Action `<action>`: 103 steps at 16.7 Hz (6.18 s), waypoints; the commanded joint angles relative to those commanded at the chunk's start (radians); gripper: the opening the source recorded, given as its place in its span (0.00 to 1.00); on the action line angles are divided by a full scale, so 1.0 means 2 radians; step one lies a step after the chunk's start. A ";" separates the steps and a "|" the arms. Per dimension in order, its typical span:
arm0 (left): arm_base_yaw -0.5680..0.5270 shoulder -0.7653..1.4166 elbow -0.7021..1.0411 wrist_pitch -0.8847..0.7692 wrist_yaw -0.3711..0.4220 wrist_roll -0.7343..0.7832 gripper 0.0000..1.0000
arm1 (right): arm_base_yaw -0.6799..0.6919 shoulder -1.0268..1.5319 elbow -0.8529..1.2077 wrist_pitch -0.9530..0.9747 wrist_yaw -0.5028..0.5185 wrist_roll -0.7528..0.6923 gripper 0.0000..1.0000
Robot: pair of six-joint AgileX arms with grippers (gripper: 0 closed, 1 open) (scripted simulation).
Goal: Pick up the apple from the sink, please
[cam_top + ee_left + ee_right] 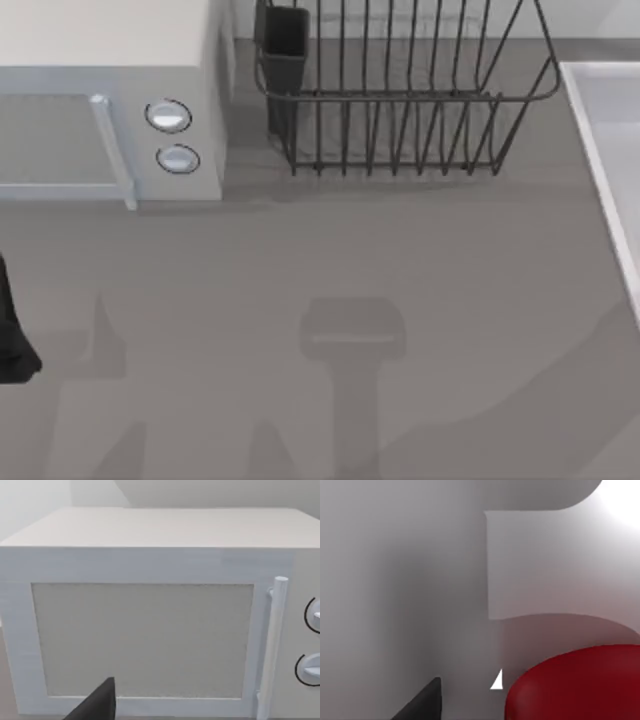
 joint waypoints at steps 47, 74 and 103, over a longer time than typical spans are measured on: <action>0.000 0.000 0.000 0.000 0.000 0.000 1.00 | -0.001 -0.192 0.312 -0.482 -0.010 0.001 0.00; 0.000 0.000 0.000 0.000 0.000 0.000 1.00 | 0.454 -0.048 0.465 -0.511 -0.001 0.455 0.00; 0.000 0.000 0.000 0.000 0.000 0.000 1.00 | 0.456 -0.045 0.285 -0.330 0.000 0.456 1.00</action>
